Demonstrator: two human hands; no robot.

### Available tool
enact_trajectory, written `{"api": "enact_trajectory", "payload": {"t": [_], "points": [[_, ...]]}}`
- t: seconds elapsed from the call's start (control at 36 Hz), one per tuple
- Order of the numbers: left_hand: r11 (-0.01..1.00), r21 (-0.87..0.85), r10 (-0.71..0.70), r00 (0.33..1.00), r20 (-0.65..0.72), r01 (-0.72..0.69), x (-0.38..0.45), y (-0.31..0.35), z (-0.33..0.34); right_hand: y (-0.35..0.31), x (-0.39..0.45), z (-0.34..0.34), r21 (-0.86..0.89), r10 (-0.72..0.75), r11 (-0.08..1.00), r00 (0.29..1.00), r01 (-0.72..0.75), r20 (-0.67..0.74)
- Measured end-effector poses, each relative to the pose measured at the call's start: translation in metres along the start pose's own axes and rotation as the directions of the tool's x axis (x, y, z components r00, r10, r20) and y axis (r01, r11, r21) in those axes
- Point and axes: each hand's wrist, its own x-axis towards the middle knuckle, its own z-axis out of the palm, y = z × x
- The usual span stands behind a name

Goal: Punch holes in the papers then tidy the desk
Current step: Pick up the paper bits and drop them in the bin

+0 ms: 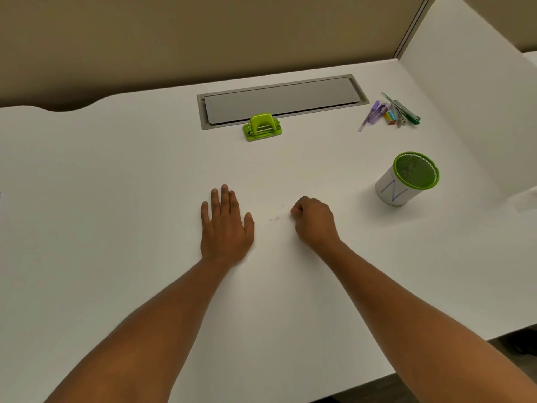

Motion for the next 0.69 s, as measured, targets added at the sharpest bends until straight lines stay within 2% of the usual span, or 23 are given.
{"api": "enact_trajectory", "payload": {"t": [0.06,0.08,0.17,0.25,0.33,0.44,0.56,0.61,0.69], "points": [[1.0,-0.004,0.006,1.0,0.002,-0.006,0.0,0.0,0.0,0.0,0.003,-0.01,0.287,0.165,0.943,0.985,-0.171,0.044],[1.0,-0.004,0.008,1.0,0.005,-0.008,0.0,0.0,0.0,-0.001,0.003,-0.015,0.439,0.236,0.861,0.966,-0.257,0.103],[1.0,0.003,0.01,1.0,0.006,-0.01,0.0,0.0,-0.001,-0.002,0.004,-0.034,0.751,0.302,0.463,0.88,-0.471,0.366],[1.0,0.005,0.012,1.0,0.01,-0.012,-0.001,0.0,-0.001,0.0,0.003,-0.055,0.819,0.241,0.098,0.812,-0.565,0.531],[1.0,-0.003,0.018,1.0,-0.001,-0.018,-0.001,0.0,-0.001,0.003,0.001,-0.075,0.83,0.166,-0.094,0.813,-0.55,0.558],[1.0,0.002,0.031,0.999,-0.032,-0.031,-0.003,0.0,0.0,0.011,0.001,-0.102,0.853,0.125,-0.155,0.847,-0.498,0.517],[0.999,-0.006,0.035,0.998,-0.042,-0.035,-0.003,0.0,0.0,0.026,0.007,-0.139,0.899,0.163,-0.174,0.889,-0.401,0.428],[0.999,-0.003,0.036,0.998,-0.042,-0.036,-0.002,0.0,0.0,0.036,0.011,-0.16,0.932,0.212,-0.136,0.909,-0.337,0.36],[0.999,0.003,0.036,0.998,-0.043,-0.036,-0.003,0.0,-0.001,0.053,0.017,-0.185,0.972,0.334,-0.006,0.916,-0.233,0.222]]}}
